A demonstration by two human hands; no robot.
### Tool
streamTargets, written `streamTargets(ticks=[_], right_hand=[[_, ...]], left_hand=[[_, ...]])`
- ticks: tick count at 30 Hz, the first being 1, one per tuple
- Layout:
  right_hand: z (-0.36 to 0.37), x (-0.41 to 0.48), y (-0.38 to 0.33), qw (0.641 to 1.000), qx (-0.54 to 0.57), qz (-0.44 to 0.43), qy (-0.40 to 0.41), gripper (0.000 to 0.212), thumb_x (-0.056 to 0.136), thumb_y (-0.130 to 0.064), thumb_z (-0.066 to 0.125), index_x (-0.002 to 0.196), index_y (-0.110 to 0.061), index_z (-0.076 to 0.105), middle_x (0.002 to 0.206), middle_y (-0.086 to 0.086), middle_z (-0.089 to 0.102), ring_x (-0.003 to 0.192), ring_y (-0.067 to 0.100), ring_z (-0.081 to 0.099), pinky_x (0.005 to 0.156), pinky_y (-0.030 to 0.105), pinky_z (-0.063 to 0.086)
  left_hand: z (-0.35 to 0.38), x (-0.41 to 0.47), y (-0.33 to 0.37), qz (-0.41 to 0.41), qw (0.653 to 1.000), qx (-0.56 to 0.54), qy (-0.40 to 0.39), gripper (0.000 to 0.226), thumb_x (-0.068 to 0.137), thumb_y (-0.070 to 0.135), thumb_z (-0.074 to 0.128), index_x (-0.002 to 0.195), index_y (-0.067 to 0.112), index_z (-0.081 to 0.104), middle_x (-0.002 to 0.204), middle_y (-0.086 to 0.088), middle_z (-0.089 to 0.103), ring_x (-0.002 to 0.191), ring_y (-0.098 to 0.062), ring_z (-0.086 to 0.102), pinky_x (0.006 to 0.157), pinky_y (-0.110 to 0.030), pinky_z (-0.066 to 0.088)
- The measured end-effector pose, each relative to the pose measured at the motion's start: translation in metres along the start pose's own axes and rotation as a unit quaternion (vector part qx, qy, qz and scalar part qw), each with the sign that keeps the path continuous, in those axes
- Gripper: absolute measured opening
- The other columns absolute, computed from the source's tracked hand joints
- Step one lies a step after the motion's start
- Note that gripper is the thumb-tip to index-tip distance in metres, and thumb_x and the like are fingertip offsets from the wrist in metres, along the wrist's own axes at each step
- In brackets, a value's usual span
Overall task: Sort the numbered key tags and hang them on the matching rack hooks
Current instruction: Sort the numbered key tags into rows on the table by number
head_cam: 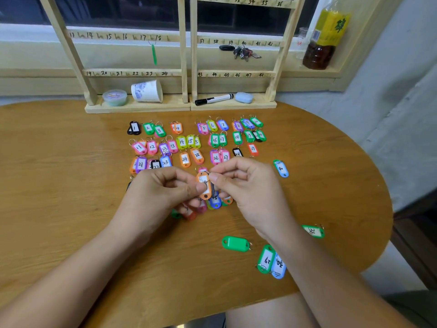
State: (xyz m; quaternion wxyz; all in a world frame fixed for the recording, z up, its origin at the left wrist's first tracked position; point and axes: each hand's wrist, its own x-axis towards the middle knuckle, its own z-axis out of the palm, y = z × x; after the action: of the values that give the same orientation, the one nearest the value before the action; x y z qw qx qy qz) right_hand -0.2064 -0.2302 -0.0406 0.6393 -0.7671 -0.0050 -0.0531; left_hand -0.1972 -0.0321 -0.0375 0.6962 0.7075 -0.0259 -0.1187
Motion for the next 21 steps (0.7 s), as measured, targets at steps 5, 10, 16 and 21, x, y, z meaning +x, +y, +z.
streamTargets(ticks=[5, 10, 16, 21], right_hand=[[0.002, -0.011, 0.004, 1.0, -0.023, -0.018, 0.005, 0.009, 0.092, -0.01, 0.082, 0.1, -0.014, 0.08, 0.088, -0.004, 0.08, 0.081, 0.01, 0.076, 0.078, 0.03, 0.062], [0.0, -0.016, 0.005, 1.0, -0.017, -0.011, 0.008, 0.012, 0.091, -0.01, 0.084, 0.101, -0.016, 0.08, 0.089, -0.004, 0.08, 0.085, 0.012, 0.078, 0.081, 0.037, 0.065], [-0.015, -0.007, -0.002, 0.999, -0.023, 0.016, -0.014, 0.019, 0.086, -0.006, 0.087, 0.101, -0.014, 0.081, 0.089, 0.001, 0.08, 0.084, 0.011, 0.077, 0.078, 0.027, 0.063], [-0.072, 0.032, 0.0, 0.992, -0.088, 0.058, 0.071, 0.018, 0.085, -0.005, 0.087, 0.098, -0.017, 0.08, 0.086, -0.002, 0.081, 0.081, 0.01, 0.077, 0.075, 0.022, 0.056]], left_hand=[[0.001, 0.0, -0.003, 0.006, 1.0, 0.009, 0.0, 0.023, 0.081, 0.015, 0.086, 0.094, 0.0, 0.076, 0.079, -0.025, 0.076, 0.065, -0.03, 0.068, 0.061, -0.033, 0.058], [0.003, 0.0, -0.004, 0.011, 1.0, 0.012, 0.004, 0.027, 0.077, 0.017, 0.089, 0.094, 0.001, 0.076, 0.079, -0.025, 0.075, 0.065, -0.031, 0.065, 0.066, -0.039, 0.057], [0.008, -0.002, -0.005, 0.034, 0.999, 0.033, 0.006, 0.029, 0.077, 0.019, 0.089, 0.095, 0.002, 0.074, 0.078, -0.022, 0.076, 0.061, -0.023, 0.066, 0.058, -0.031, 0.055], [0.008, -0.005, -0.007, 0.061, 0.996, 0.072, 0.0, 0.023, 0.08, 0.02, 0.089, 0.095, 0.011, 0.076, 0.079, -0.012, 0.076, 0.066, -0.019, 0.067, 0.065, -0.034, 0.056]])
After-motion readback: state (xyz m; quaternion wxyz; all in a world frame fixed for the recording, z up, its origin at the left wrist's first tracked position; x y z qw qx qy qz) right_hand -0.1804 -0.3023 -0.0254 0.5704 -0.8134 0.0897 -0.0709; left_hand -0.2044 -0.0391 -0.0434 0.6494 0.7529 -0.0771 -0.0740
